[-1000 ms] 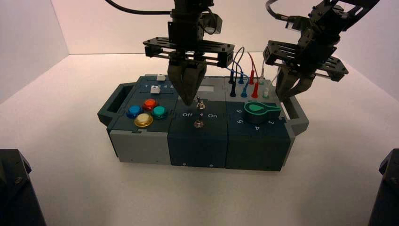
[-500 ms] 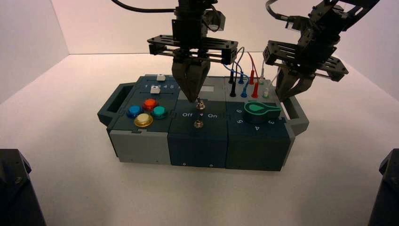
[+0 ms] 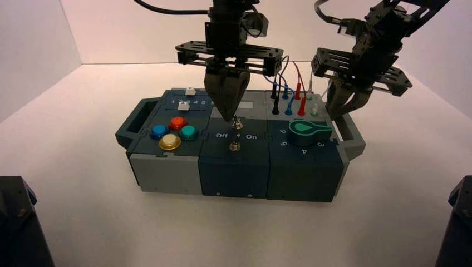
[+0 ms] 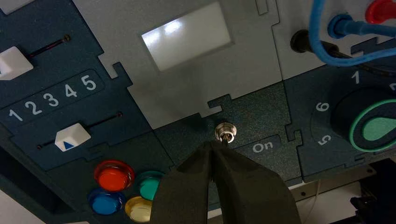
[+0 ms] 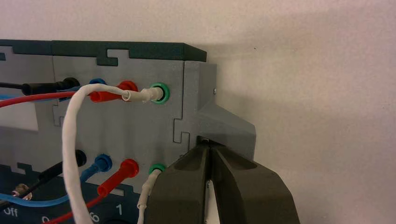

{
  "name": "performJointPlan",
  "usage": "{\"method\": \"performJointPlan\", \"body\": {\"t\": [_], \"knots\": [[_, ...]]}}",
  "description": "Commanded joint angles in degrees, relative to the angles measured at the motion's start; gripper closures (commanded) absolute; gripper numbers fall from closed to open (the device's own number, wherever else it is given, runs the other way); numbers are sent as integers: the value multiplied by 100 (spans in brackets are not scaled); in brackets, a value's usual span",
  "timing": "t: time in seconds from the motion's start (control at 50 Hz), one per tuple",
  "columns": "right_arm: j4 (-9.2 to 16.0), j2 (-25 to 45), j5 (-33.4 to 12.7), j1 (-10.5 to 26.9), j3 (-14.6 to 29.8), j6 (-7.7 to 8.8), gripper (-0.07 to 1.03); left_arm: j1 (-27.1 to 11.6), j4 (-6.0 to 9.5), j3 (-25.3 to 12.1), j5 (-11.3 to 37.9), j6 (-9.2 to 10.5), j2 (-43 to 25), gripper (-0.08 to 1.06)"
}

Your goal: Flip the top switch on with the left gripper.

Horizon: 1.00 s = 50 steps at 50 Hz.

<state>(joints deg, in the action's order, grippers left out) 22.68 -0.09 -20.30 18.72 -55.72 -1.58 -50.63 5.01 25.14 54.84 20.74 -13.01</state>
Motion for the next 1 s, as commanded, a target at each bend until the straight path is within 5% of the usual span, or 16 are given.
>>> {"method": "performJointPlan", "body": {"t": [0.02,0.54,0.74,1.0], "knots": [[0,176,105,290,26,97,99,-141,35,-211,9,-18,62,101],[0,167,114,290,26,97,99,-343,158,-396,88,-18,-88,101],[0,167,105,290,26,97,99,-185,-114,-255,88,-18,132,101],[0,193,88,299,44,114,99,334,-193,431,-264,-9,958,101]]}}
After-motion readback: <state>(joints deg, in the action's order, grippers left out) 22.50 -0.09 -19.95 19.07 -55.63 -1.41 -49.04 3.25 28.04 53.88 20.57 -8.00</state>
